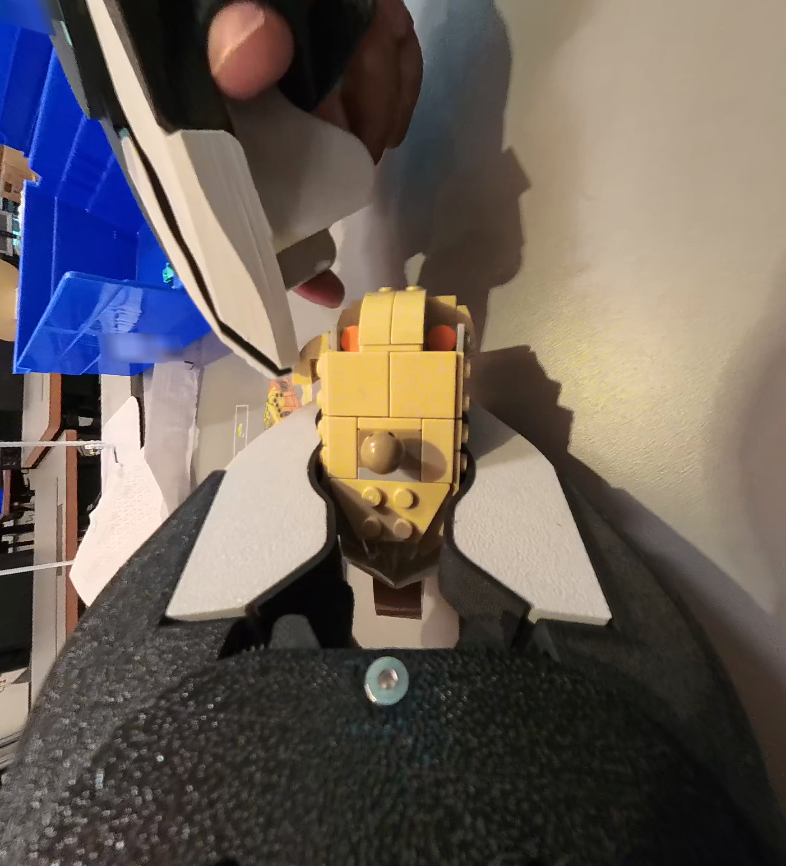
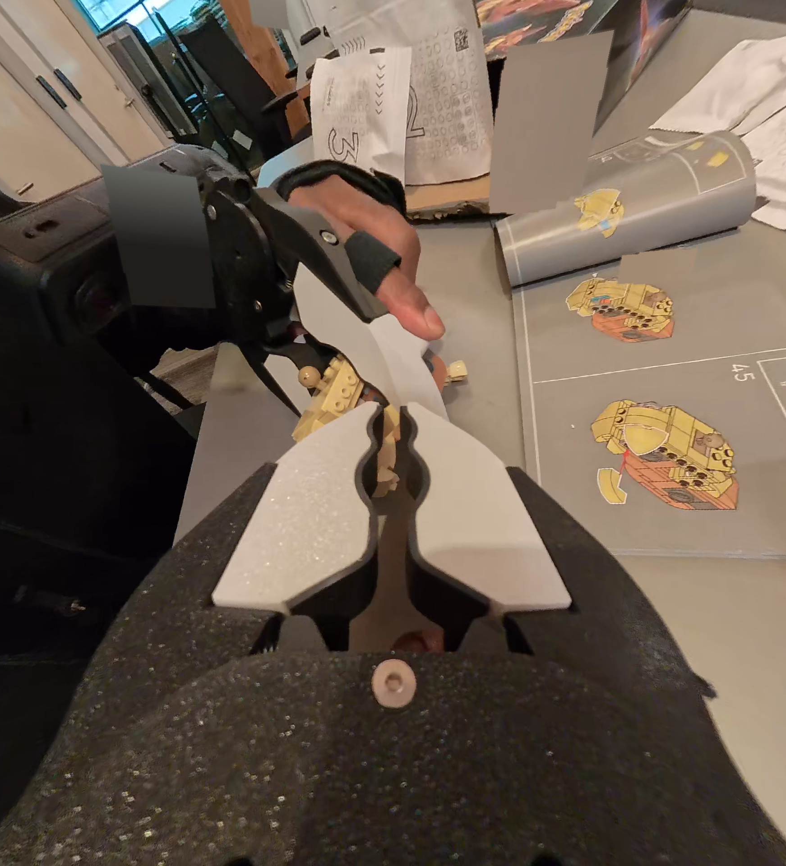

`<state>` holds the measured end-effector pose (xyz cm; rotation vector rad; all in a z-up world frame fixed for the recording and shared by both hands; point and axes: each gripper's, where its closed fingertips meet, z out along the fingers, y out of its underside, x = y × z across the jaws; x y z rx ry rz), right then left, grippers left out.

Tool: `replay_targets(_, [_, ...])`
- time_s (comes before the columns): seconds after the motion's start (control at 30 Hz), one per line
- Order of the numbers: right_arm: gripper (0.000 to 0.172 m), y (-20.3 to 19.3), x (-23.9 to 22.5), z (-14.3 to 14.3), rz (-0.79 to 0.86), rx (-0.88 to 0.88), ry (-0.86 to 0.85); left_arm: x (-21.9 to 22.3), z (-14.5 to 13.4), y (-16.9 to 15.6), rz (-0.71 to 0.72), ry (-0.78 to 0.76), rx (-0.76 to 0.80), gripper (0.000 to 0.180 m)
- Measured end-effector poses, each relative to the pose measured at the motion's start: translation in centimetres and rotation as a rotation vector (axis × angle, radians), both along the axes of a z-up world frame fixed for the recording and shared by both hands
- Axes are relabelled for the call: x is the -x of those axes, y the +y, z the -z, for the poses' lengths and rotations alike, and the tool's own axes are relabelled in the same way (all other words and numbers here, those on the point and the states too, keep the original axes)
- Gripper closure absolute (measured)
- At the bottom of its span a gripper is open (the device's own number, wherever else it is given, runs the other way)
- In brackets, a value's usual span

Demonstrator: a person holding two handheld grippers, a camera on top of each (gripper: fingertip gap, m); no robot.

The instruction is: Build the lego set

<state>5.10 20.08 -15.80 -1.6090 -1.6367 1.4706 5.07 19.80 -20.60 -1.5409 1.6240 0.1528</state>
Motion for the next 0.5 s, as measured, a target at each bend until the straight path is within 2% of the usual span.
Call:
replay_targets(0.1, [0.171,-0.29,-0.09,-0.10,-0.017,0.006,0.005,-0.11,-0.01,-0.07,0.006,-0.015,0.007,0.131])
replay_targets(0.5, [0.172,-0.56,-0.44,-0.14,-0.040,0.006,0.003,-0.86,-0.20,-0.54,0.038,-0.083,0.041,0.132])
